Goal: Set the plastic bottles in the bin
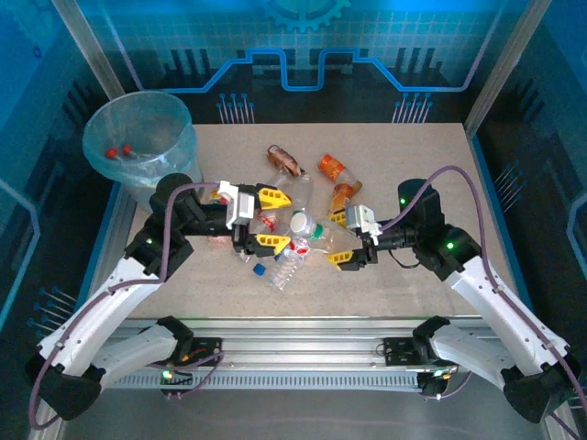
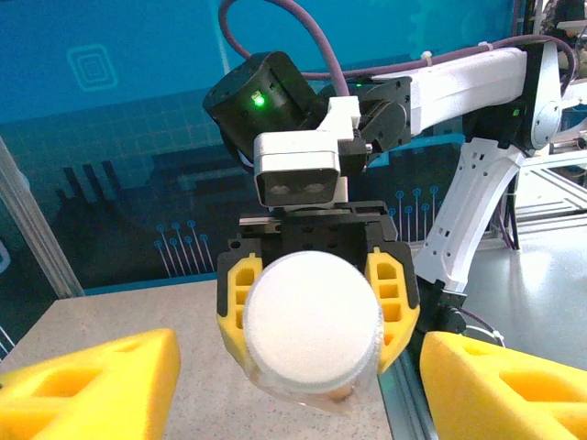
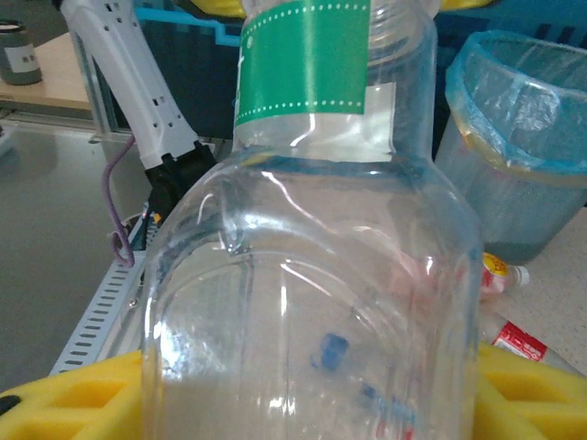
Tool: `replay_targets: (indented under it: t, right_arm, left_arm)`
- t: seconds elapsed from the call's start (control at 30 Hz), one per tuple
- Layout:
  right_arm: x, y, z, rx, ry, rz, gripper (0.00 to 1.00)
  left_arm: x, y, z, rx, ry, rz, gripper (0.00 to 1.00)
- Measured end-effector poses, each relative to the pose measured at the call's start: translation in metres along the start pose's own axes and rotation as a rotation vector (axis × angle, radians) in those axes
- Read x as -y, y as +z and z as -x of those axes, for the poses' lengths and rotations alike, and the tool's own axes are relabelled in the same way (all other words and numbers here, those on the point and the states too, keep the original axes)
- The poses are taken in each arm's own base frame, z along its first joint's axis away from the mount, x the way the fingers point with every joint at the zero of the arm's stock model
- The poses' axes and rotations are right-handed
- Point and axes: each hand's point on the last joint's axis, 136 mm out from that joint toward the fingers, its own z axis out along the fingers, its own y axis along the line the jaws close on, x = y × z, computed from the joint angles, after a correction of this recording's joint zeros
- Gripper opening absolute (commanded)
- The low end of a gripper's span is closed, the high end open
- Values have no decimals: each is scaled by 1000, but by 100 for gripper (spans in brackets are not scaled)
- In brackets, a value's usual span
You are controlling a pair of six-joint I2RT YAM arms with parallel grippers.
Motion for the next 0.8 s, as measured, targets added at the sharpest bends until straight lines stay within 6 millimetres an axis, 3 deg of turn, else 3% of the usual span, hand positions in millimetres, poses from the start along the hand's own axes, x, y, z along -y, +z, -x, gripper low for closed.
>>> replay_targets:
  t: [0.6, 0.8]
  right_arm:
    - [-2, 19, 12, -1, -16, 70, 63]
    - [3, 25, 7, -11, -20, 70, 64]
  left_arm:
    - [10, 3, -6, 6, 4, -26, 65]
    - [8, 4, -5, 12, 5, -19, 52]
